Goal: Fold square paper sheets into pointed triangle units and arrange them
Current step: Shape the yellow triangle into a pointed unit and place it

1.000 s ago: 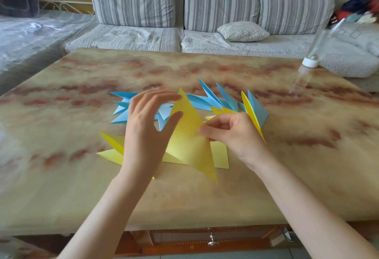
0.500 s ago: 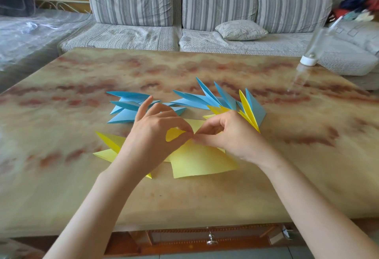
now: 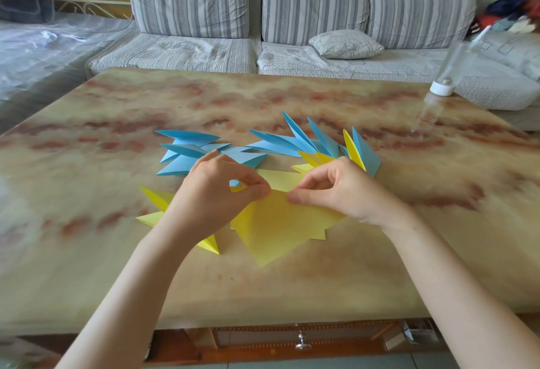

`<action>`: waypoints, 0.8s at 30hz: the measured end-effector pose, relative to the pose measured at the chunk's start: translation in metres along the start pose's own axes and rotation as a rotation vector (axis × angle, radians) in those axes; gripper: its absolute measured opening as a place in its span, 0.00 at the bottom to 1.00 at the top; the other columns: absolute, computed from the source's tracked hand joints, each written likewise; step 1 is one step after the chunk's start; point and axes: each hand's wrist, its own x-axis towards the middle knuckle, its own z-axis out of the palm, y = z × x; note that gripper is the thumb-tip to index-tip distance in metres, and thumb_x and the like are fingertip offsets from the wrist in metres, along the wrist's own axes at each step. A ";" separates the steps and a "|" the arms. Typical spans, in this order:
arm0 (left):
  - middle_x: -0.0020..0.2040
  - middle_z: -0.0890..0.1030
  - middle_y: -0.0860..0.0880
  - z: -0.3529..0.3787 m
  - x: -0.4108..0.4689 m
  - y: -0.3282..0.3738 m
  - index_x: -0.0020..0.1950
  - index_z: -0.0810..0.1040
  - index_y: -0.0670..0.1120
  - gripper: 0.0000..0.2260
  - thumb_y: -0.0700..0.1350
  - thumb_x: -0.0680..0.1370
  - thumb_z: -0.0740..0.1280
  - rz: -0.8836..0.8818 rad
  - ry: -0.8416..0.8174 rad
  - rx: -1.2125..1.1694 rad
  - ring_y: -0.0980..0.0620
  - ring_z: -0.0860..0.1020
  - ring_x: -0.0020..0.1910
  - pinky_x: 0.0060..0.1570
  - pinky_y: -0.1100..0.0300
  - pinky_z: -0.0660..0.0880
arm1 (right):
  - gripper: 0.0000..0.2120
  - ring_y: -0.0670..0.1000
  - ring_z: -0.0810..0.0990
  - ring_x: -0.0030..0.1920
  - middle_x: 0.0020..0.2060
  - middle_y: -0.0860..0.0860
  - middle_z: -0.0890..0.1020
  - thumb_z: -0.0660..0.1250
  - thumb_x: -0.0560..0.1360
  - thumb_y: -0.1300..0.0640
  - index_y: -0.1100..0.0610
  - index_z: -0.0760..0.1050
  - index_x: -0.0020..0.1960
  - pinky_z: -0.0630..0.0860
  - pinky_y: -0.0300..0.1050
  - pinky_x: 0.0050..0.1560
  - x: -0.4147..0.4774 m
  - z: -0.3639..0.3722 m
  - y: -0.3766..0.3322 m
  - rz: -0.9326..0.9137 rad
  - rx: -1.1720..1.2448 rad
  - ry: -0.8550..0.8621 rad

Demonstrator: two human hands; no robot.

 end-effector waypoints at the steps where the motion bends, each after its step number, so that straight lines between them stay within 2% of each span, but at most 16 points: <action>1: 0.37 0.77 0.62 0.000 0.000 0.001 0.36 0.79 0.63 0.09 0.50 0.72 0.73 -0.031 -0.018 -0.001 0.60 0.72 0.48 0.51 0.59 0.67 | 0.05 0.42 0.73 0.34 0.32 0.49 0.81 0.76 0.69 0.53 0.54 0.83 0.38 0.67 0.36 0.36 0.000 -0.002 0.002 0.006 -0.004 -0.009; 3: 0.39 0.78 0.62 0.001 -0.001 0.000 0.34 0.77 0.64 0.09 0.51 0.72 0.72 -0.080 -0.050 0.008 0.57 0.74 0.46 0.45 0.59 0.67 | 0.05 0.43 0.73 0.35 0.33 0.50 0.82 0.76 0.68 0.53 0.54 0.83 0.38 0.67 0.38 0.38 0.000 -0.005 0.007 0.018 -0.012 -0.020; 5: 0.38 0.79 0.65 0.000 -0.001 -0.003 0.34 0.78 0.63 0.09 0.52 0.72 0.72 -0.117 -0.064 0.015 0.58 0.76 0.46 0.48 0.59 0.70 | 0.05 0.44 0.75 0.36 0.35 0.52 0.83 0.75 0.69 0.54 0.55 0.84 0.39 0.70 0.36 0.40 -0.001 -0.008 0.011 0.027 -0.007 -0.031; 8: 0.37 0.81 0.64 -0.005 -0.001 -0.007 0.34 0.79 0.61 0.08 0.51 0.72 0.72 -0.158 -0.061 0.018 0.59 0.78 0.47 0.51 0.57 0.74 | 0.05 0.43 0.78 0.37 0.36 0.53 0.85 0.75 0.68 0.55 0.56 0.84 0.39 0.73 0.33 0.43 -0.002 -0.016 0.018 0.031 0.019 -0.023; 11: 0.36 0.81 0.64 -0.007 -0.001 -0.008 0.35 0.81 0.59 0.06 0.51 0.72 0.72 -0.203 -0.037 0.010 0.59 0.78 0.45 0.47 0.60 0.73 | 0.08 0.41 0.78 0.34 0.31 0.46 0.83 0.74 0.64 0.50 0.55 0.83 0.38 0.73 0.32 0.40 -0.003 -0.023 0.022 0.026 0.046 -0.014; 13: 0.36 0.79 0.67 -0.007 -0.002 -0.009 0.35 0.81 0.59 0.05 0.52 0.72 0.72 -0.215 -0.045 0.001 0.60 0.78 0.44 0.44 0.61 0.73 | 0.09 0.40 0.77 0.33 0.30 0.45 0.83 0.73 0.62 0.49 0.55 0.83 0.38 0.73 0.32 0.39 -0.003 -0.025 0.025 0.018 0.052 -0.018; 18: 0.36 0.79 0.69 -0.006 -0.001 -0.010 0.34 0.80 0.60 0.06 0.52 0.72 0.72 -0.236 -0.063 0.005 0.60 0.77 0.42 0.44 0.59 0.73 | 0.10 0.41 0.78 0.34 0.31 0.46 0.83 0.73 0.62 0.47 0.53 0.83 0.37 0.75 0.37 0.39 -0.001 -0.022 0.027 0.012 0.029 -0.013; 21: 0.36 0.78 0.69 -0.007 -0.001 -0.009 0.34 0.80 0.60 0.06 0.52 0.72 0.71 -0.250 -0.065 0.025 0.58 0.77 0.41 0.43 0.60 0.73 | 0.13 0.43 0.80 0.34 0.31 0.50 0.85 0.72 0.63 0.46 0.56 0.82 0.35 0.74 0.37 0.39 -0.002 -0.023 0.026 0.018 -0.002 -0.021; 24: 0.35 0.80 0.65 -0.008 -0.002 -0.009 0.35 0.81 0.59 0.06 0.52 0.72 0.72 -0.256 -0.058 0.031 0.60 0.77 0.40 0.41 0.63 0.72 | 0.15 0.44 0.79 0.34 0.31 0.50 0.85 0.71 0.64 0.43 0.56 0.80 0.34 0.73 0.39 0.38 -0.002 -0.022 0.025 0.024 -0.047 -0.031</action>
